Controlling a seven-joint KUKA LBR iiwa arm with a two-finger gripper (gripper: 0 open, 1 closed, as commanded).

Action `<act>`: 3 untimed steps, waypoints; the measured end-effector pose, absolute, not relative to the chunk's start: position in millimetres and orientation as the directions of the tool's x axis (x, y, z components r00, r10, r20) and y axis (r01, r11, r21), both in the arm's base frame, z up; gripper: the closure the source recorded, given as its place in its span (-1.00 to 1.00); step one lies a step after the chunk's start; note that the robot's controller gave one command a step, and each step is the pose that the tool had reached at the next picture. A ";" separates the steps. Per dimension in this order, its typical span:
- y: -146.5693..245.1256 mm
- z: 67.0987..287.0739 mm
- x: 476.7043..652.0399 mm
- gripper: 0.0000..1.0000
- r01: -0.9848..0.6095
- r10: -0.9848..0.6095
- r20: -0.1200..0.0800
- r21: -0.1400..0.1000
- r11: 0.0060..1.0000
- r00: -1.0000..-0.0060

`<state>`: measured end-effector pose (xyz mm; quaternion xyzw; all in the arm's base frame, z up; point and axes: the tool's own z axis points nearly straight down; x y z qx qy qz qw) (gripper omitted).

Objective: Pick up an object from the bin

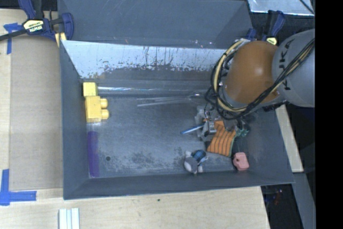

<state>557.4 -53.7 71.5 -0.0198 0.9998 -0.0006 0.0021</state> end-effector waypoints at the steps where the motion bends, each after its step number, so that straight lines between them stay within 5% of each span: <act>1: -63.4 132.6 559.8 1.00 -0.053 -0.053 0.000 -0.001 0.999 -0.999; 3: -55.5 286.6 544.7 1.00 -0.075 -0.075 -0.003 -0.002 0.997 -0.997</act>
Offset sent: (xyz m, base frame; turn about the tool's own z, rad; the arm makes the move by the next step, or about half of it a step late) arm -0.0071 -0.0110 0.1533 -0.0063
